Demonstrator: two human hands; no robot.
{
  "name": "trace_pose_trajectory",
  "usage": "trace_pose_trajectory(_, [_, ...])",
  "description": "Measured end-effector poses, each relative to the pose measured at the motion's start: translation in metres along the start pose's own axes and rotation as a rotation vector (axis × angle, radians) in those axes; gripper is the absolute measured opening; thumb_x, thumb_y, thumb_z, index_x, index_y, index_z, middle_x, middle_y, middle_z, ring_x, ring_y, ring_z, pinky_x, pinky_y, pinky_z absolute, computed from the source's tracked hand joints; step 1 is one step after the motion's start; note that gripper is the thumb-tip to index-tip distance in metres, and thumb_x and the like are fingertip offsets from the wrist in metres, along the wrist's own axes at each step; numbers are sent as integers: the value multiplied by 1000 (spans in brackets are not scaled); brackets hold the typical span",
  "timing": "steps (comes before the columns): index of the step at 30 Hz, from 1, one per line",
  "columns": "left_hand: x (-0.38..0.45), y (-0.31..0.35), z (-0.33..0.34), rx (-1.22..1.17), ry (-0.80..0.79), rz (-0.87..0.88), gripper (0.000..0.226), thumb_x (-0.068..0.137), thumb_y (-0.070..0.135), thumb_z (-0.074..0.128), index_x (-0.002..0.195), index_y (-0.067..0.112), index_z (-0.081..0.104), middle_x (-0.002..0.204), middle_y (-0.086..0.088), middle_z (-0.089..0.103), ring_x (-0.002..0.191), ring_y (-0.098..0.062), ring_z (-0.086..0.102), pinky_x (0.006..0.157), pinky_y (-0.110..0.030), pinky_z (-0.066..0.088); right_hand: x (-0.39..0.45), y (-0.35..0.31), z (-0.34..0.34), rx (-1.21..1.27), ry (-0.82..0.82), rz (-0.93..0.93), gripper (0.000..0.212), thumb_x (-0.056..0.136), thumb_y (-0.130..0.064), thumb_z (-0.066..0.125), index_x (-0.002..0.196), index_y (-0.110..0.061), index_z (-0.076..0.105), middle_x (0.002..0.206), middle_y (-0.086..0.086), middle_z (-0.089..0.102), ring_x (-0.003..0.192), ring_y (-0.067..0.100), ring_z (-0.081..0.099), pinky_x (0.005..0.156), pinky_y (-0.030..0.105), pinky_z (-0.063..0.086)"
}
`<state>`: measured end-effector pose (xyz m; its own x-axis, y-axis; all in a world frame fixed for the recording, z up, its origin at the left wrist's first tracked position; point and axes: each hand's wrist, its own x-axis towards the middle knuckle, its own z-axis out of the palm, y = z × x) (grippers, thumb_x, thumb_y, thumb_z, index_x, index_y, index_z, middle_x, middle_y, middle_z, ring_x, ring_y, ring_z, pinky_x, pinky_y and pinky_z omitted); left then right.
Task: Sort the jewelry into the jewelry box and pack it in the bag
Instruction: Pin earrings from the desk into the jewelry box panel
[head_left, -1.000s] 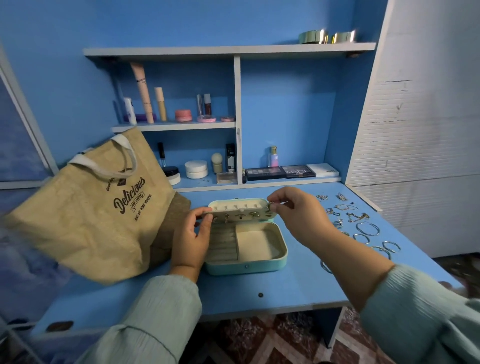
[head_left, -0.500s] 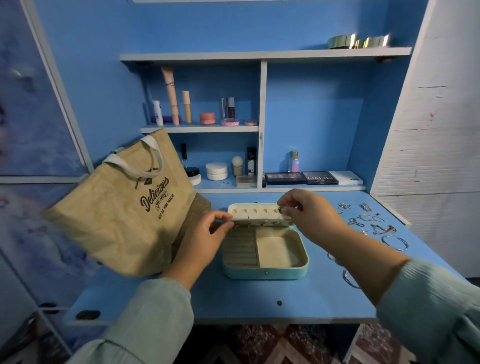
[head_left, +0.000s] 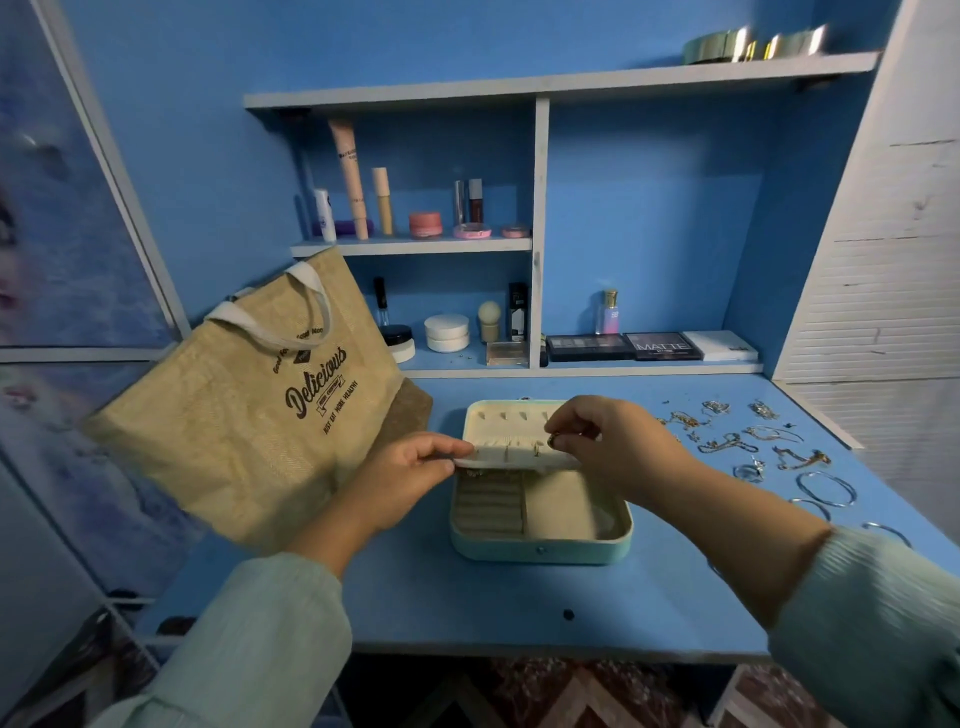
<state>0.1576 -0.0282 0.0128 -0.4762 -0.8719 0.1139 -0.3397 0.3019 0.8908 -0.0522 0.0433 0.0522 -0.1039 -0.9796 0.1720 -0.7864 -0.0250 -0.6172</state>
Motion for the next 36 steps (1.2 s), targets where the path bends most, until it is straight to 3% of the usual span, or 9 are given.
trace_pose_trajectory(7, [10,2,6,39,25,-165,21,97,20,45,96,30,64,101,3,66,91,-9,60,69,-15,47,5,5,0,-5,-64,9,18,90,-17,57,106,-21,66,94,-11,58,80,-1,48,61,2,34])
trace_pose_trajectory(14, [52,8,2,453,41,-231,20,96,33,46,102,23,62,90,7,60,84,-11,56,68,-24,40,28,5,2,54,-124,47,21,87,-14,62,106,-18,69,107,-6,66,85,3,53,64,6,37])
trace_pose_trajectory(17, [85,2,-2,589,93,-226,18,95,31,47,95,23,63,103,4,59,86,-13,56,72,-26,42,43,8,6,73,-128,74,22,87,-14,63,108,-17,69,111,-5,65,89,6,53,78,16,36])
trace_pose_trajectory(19, [110,-3,-6,668,120,-232,17,94,23,45,88,24,60,102,-2,60,82,-16,54,78,-32,47,55,11,9,94,-135,83,21,86,-14,64,106,-18,70,108,-4,66,88,7,54,77,17,37])
trace_pose_trajectory(24, [177,-26,-18,763,165,-229,30,97,13,41,121,10,58,124,-9,57,107,-25,56,88,-31,43,91,24,19,106,-193,49,18,85,-15,65,101,-20,71,99,-10,63,86,5,57,67,6,40])
trace_pose_trajectory(28, [223,-50,-17,725,164,-243,35,94,8,43,127,11,55,132,-11,52,117,-27,51,98,-32,39,119,36,25,65,-247,-4,17,86,-16,64,100,-21,70,93,-13,61,80,-2,54,65,-1,38])
trace_pose_trajectory(36, [264,-71,-18,718,255,-235,28,96,24,47,117,9,60,121,-13,58,110,-29,54,90,-33,42,152,54,28,164,-270,11,14,85,-11,64,89,-24,69,82,-15,64,71,-6,56,62,-3,40])
